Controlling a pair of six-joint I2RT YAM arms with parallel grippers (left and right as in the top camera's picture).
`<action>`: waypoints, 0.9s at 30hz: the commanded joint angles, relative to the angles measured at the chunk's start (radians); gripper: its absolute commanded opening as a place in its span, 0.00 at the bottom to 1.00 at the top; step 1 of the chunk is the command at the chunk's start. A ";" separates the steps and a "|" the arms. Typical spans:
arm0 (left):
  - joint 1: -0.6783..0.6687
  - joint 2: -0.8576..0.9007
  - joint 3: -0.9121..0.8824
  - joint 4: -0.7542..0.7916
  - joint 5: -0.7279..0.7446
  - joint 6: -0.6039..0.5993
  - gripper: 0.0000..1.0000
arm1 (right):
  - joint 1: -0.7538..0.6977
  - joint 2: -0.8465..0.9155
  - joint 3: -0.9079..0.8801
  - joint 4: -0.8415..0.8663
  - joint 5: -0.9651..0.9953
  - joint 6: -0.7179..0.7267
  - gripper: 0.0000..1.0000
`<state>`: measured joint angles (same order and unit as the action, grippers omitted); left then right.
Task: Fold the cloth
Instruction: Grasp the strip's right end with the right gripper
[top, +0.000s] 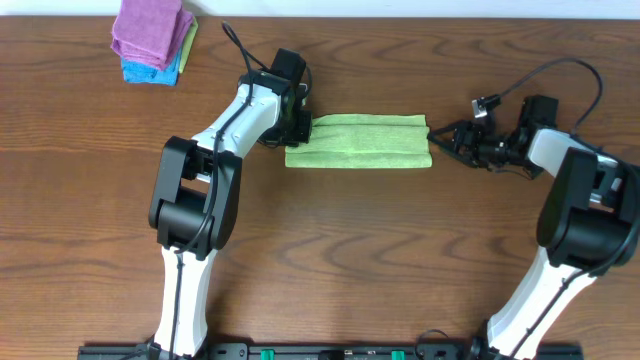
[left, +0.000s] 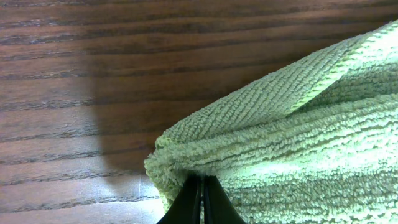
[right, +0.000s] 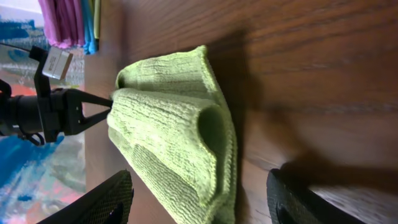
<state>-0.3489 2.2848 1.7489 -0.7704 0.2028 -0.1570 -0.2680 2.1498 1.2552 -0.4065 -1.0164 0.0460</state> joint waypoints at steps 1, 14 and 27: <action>0.000 0.051 -0.047 -0.014 -0.026 -0.005 0.06 | 0.032 0.028 0.007 0.016 0.012 0.038 0.69; 0.000 0.051 -0.047 -0.018 -0.018 -0.005 0.06 | 0.102 0.076 0.009 0.118 0.025 0.142 0.43; 0.000 0.051 -0.047 -0.023 0.010 -0.020 0.06 | 0.118 -0.019 0.144 -0.023 0.076 0.173 0.01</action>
<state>-0.3485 2.2845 1.7489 -0.7738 0.2104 -0.1593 -0.1650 2.1937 1.3655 -0.4168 -0.9760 0.2123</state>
